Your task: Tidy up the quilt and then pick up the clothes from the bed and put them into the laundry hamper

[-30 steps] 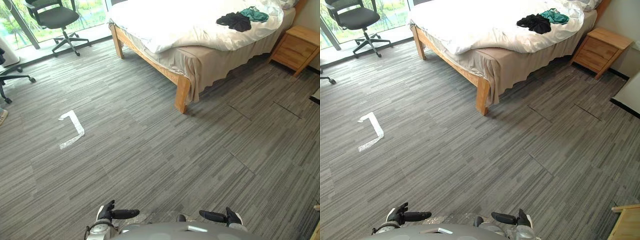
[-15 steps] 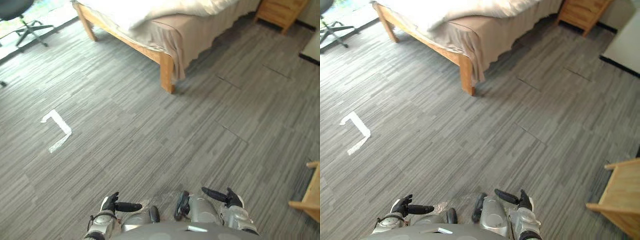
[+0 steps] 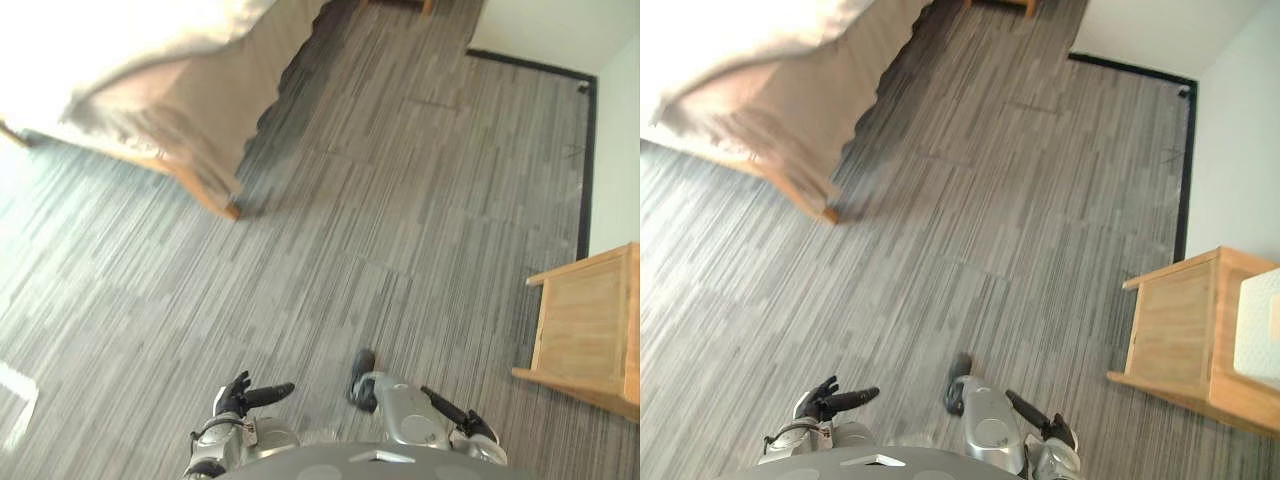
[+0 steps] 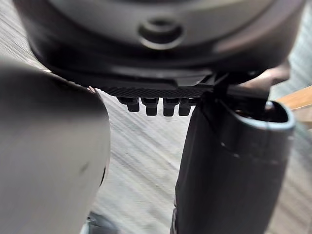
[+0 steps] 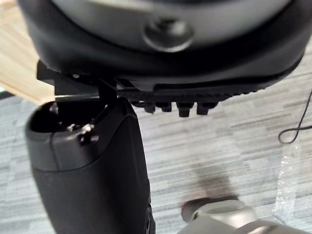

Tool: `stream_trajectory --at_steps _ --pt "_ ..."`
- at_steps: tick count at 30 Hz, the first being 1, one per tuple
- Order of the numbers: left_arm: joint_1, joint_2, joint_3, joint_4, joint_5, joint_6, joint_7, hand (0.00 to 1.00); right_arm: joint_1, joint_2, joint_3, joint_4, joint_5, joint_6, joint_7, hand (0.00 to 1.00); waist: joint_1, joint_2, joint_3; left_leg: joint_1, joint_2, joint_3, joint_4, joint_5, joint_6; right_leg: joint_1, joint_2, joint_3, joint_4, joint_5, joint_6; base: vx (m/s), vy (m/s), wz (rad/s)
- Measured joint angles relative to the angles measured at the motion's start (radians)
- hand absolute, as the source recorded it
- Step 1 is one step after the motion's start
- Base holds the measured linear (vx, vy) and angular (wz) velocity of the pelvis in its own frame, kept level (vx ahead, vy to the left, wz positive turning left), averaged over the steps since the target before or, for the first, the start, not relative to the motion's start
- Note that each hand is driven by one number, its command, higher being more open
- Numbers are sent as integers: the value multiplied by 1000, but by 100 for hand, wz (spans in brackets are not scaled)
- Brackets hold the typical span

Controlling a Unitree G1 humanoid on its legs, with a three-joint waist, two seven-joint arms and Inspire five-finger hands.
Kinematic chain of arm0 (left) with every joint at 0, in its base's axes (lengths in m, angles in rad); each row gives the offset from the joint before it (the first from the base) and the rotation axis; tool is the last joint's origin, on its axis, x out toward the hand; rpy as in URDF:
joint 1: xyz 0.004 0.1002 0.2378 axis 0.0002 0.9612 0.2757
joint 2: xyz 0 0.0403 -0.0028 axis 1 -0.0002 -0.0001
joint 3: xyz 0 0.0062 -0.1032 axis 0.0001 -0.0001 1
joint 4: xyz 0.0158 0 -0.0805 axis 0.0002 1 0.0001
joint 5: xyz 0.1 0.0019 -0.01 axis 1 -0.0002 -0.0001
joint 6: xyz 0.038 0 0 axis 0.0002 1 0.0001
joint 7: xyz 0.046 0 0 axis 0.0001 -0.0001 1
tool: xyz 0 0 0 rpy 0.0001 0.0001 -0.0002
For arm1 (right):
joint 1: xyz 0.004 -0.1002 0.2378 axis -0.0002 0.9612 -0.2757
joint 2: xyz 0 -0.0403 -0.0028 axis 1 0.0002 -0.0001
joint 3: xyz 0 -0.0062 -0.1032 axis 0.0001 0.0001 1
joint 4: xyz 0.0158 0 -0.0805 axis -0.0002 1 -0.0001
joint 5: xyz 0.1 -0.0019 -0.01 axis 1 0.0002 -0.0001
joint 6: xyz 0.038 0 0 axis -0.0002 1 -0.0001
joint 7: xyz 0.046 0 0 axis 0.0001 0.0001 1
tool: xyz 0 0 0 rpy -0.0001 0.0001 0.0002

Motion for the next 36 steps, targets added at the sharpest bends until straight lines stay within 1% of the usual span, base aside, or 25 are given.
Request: stream_trajectory --at_steps 1,2,4,5,7,8,10,11,12,13,14,15,16,18,19,21,23,26,29,30,31,33,34,35,36 --pt "-3 -8 -1 -27 -20 -10 3 100 -1 -17 29 5 -31 -1 -1 100 24 -4 -2 -83 -37 11 30 -59 -13 51 9 12 -47 0 0 546 -241 -45" --pt "-8 -8 -1 -37 -34 -11 1 100 -28 -29 38 37 -33 4 -5 100 54 -14 3 -138 -67 60 0 -109 2 101 11 36 -76 -1 2 529 -209 -52" --pt "-9 -3 5 -43 -68 -7 2 100 -58 -22 39 38 -33 8 -5 100 71 -29 0 -187 -100 127 -117 -133 40 173 10 52 -121 -13 20 390 -81 -36" --pt "-9 0 16 -41 -107 -2 1 100 -70 -8 43 20 -35 4 -5 100 72 -39 -6 -229 -141 185 -307 -118 79 244 11 51 -169 -33 32 457 -43 -7" --pt "-8 -1 16 -41 -146 -2 -2 100 -77 -5 50 6 -35 -1 -4 100 81 -38 -7 -255 -190 238 -534 -51 117 306 11 48 -194 -58 53 534 27 0" --pt "-9 -1 15 -40 -176 -2 -2 100 -79 -4 58 6 -34 -4 -5 100 99 -39 -8 -266 -220 297 -676 3 165 346 14 49 -202 -93 69 619 106 -2" --pt "1 2 19 -40 -191 -1 -2 100 -69 13 61 8 -33 -3 -8 100 124 -43 -37 -297 -238 383 -732 39 236 406 28 43 -199 -153 105 600 123 10" --pt "4 16 36 -32 -215 3 -5 100 -53 38 69 20 -34 1 -8 100 135 -84 -62 -292 -283 347 -719 146 351 451 5 33 -190 -185 141 757 113 62" --pt "4 40 31 -25 -218 4 -6 100 -40 62 77 39 -35 3 -8 100 132 -143 -92 -289 -329 319 -704 168 380 459 -32 9 -141 -192 153 791 99 78" --pt "3 48 24 -26 -218 4 -11 100 -40 66 74 48 -40 5 -7 100 133 -158 -96 -288 -337 307 -680 135 371 444 -47 9 -78 -186 164 650 81 80" --pt "3 49 28 -22 -218 2 -10 100 -48 68 69 69 -65 8 -5 100 137 -159 -97 -282 -333 280 -645 88 363 402 -66 18 72 -163 201 739 170 79" --pt "0 53 33 -4 -216 14 -7 100 -47 78 62 74 -73 10 -2 100 134 -156 -98 -234 -338 222 -616 24 335 304 -109 74 383 -87 238 706 186 81" --pt "0 59 32 4 -212 19 -3 100 -45 82 55 73 -73 10 -1 100 132 -157 -98 -201 -348 201 -616 3 328 270 -128 99 501 -83 244 821 212 104" --pt "8 67 6 40 -203 37 1 100 -39 75 50 56 -73 13 15 100 112 -145 -93 -41 -389 117 -664 -37 303 184 -193 121 772 -100 222 730 119 116" --pt "13 72 -27 48 -177 41 1 100 -27 68 51 37 -73 10 17 100 92 -122 -90 40 -406 47 -711 -44 294 135 -216 98 824 -124 182 634 50 134" --pt "-6 77 -89 52 -162 40 0 100 -26 60 51 -1 -73 -6 15 100 63 -110 -89 131 -412 -77 -772 -36 282 28 -219 82 793 -165 123 569 -60 202" --pt "-39 77 -142 57 -163 40 -2 100 -23 48 48 -9 -73 -9 14 100 48 -99 -87 175 -404 -200 -802 -36 258 -50 -221 78 597 -178 124 529 -162 208" --pt "-52 65 -177 45 -168 36 0 100 -40 49 48 -6 -69 -15 17 100 45 -97 -85 221 -381 -362 -831 -74 183 -128 -249 135 91 -73 198 515 -326 161" --pt "-35 68 -162 49 -176 37 8 100 -54 55 47 -5 -60 -17 32 100 44 -106 -76 264 -348 -437 -828 -140 127 -157 -267 206 -60 1 227 590 -560 104" --pt "-19 67 -146 53 -185 37 11 100 -60 53 37 -5 -52 -15 43 100 44 -92 -69 296 -314 -458 -821 -184 105 -141 -248 221 -22 94 247 482 -519 74" --pt "-10 56 -136 58 -185 37 8 100 -63 44 33 -5 -51 -14 49 100 41 -69 -68 304 -285 -450 -807 -196 91 -138 -229 216 11 101 251 371 -385 78" --pt "19 27 -90 78 -194 36 -4 100 -62 26 21 -4 -51 -15 54 100 29 -28 -69 279 -224 -389 -680 -203 78 -92 -180 197 69 120 210 424 -398 93" --pt "19 11 -53 81 -212 34 -10 100 -62 7 30 11 -55 -12 58 100 31 -15 -67 223 -194 -358 -544 -186 49 -49 -159 157 64 97 163 523 -474 89" --pt "17 0 -14 72 -221 28 -10 100 -62 -6 50 23 -62 -6 57 100 48 -15 -59 146 -172 -325 -380 -152 -1 -8 -149 133 48 85 141 398 -355 63" --pt "16 -4 -3 71 -230 23 -9 100 -64 -13 59 33 -63 -5 57 100 55 -12 -56 115 -157 -297 -316 -150 -14 17 -145 122 34 79 131 372 -326 37"
